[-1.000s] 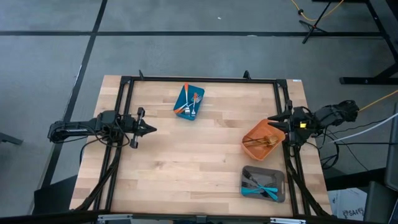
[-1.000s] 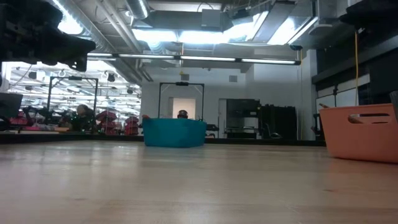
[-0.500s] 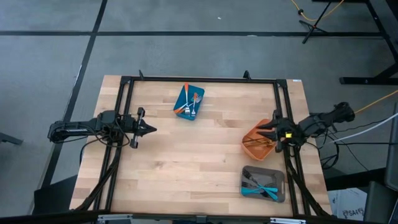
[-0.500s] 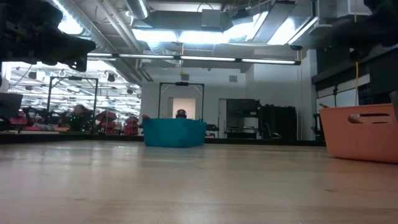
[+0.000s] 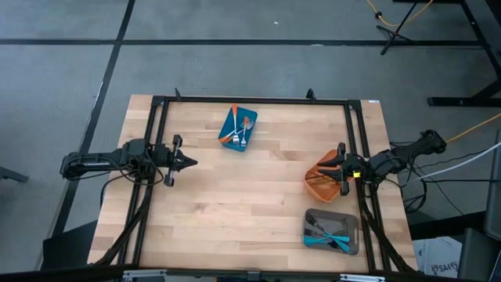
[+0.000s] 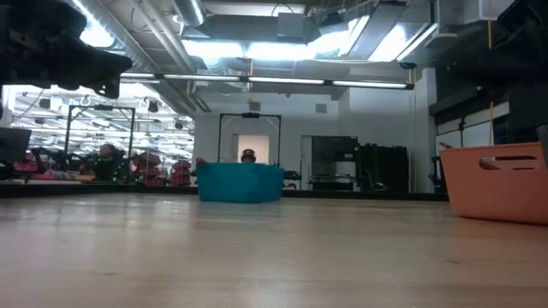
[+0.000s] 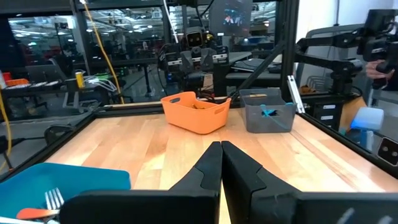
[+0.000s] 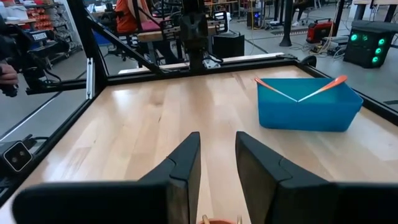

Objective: Sort silverware by color (type)
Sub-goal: Return to Home Position

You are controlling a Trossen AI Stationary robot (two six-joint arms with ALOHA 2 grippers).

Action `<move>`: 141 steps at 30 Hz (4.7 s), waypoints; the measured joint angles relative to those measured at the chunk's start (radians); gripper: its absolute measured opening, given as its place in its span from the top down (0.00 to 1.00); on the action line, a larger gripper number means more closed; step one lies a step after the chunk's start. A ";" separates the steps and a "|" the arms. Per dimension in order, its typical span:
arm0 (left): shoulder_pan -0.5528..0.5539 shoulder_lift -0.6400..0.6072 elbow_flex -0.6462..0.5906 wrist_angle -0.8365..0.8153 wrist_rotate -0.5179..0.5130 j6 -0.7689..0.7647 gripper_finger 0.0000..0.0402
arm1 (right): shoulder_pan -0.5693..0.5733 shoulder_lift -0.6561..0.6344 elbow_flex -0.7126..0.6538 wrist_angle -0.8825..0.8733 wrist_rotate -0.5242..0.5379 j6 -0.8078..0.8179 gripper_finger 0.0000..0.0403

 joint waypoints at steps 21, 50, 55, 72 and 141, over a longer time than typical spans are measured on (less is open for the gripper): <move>0.000 0.000 0.000 -0.008 -0.046 0.001 1.00 | 0.000 0.001 -0.155 0.245 0.000 -0.091 0.78; 0.000 0.000 -0.001 -0.011 -0.098 -0.002 1.00 | 0.000 0.003 -0.154 0.232 0.000 -0.150 0.78; 0.000 0.000 -0.001 -0.011 -0.097 -0.002 1.00 | 0.000 0.003 -0.154 0.231 0.000 -0.150 0.78; 0.000 0.000 -0.001 -0.010 -0.097 -0.002 1.00 | 0.000 0.003 -0.154 0.230 0.000 -0.150 0.78; 0.000 0.000 -0.001 -0.009 -0.097 -0.002 1.00 | -0.220 0.016 -0.155 0.208 -0.316 -0.149 0.78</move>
